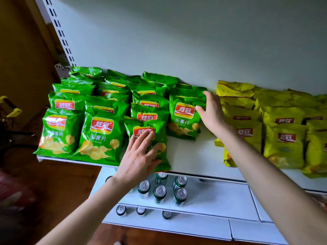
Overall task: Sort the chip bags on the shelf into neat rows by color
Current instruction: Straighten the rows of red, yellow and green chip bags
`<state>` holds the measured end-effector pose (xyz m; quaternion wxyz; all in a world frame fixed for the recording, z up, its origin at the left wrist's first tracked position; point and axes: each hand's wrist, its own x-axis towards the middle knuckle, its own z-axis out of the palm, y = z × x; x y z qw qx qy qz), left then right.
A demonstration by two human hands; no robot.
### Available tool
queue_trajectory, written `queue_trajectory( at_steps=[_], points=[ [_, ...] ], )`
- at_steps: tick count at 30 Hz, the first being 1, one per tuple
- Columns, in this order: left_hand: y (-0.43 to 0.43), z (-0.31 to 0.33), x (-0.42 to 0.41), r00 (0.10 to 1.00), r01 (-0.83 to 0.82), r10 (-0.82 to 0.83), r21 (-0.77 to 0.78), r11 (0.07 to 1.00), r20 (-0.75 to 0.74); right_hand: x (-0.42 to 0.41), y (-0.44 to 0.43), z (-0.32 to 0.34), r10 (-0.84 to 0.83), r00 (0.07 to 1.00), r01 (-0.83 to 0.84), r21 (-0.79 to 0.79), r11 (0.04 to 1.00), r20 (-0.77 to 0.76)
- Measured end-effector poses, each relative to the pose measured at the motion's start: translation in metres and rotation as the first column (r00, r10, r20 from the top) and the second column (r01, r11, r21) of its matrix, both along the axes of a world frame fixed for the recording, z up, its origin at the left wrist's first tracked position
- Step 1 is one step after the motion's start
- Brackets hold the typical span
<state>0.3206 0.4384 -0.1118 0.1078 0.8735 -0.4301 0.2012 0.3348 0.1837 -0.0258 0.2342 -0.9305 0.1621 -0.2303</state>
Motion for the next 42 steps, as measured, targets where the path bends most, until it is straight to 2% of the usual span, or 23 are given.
queue_trajectory(
  at_steps=[3,6,9,12,15,20,23,25,29,33,37,42],
  points=[
    [-0.001,-0.002,0.0,1.0,-0.013,0.013,0.002,1.0,0.011,-0.018,0.012,0.003,0.061,0.998,-0.058,-0.105,0.993,0.027],
    [-0.003,-0.003,0.002,0.999,-0.004,0.005,-0.011,1.0,0.034,-0.022,0.025,-0.013,0.152,0.977,-0.182,-0.213,0.96,-0.148],
    [-0.002,-0.001,0.007,0.997,-0.017,0.018,-0.015,1.0,0.072,-0.015,0.022,-0.028,0.13,0.95,-0.219,-0.307,0.926,-0.285],
    [-0.001,0.0,0.01,0.998,-0.02,0.021,-0.015,1.0,0.054,-0.015,0.018,-0.03,0.112,0.953,-0.191,-0.27,0.944,-0.283],
    [-0.001,-0.001,0.011,0.999,0.005,-0.003,-0.041,0.999,0.044,-0.025,0.023,-0.025,0.146,0.971,-0.183,-0.198,0.963,-0.189],
    [0.003,0.0,0.013,0.998,0.061,-0.063,-0.093,0.994,-0.021,-0.05,0.043,-0.026,0.153,0.987,-0.151,0.05,0.987,-0.04],
    [0.012,0.006,0.015,0.986,0.154,-0.161,-0.14,0.978,-0.039,-0.061,0.068,-0.023,0.149,0.988,-0.138,0.231,0.963,-0.032],
    [0.022,0.013,0.018,0.974,0.207,-0.22,-0.176,0.962,-0.06,-0.066,0.087,-0.021,0.155,0.987,-0.135,0.289,0.948,-0.048],
    [0.069,0.017,0.033,0.967,0.243,-0.251,-0.168,0.955,-0.032,-0.074,0.129,-0.023,0.171,0.968,-0.133,0.205,0.97,-0.182],
    [0.122,0.008,0.063,0.979,0.196,-0.193,-0.049,0.979,0.072,-0.068,0.16,-0.033,0.101,0.937,-0.067,0.11,0.992,-0.335],
    [0.122,0.005,0.084,0.982,0.183,-0.186,0.07,0.981,0.036,-0.051,0.171,-0.038,-0.012,0.955,0.035,0.074,0.997,-0.296],
    [0.102,0.01,0.089,0.988,0.155,-0.153,0.06,0.986,-0.034,-0.031,0.173,-0.034,-0.077,0.961,0.084,0.017,0.996,-0.264]
  ],
)
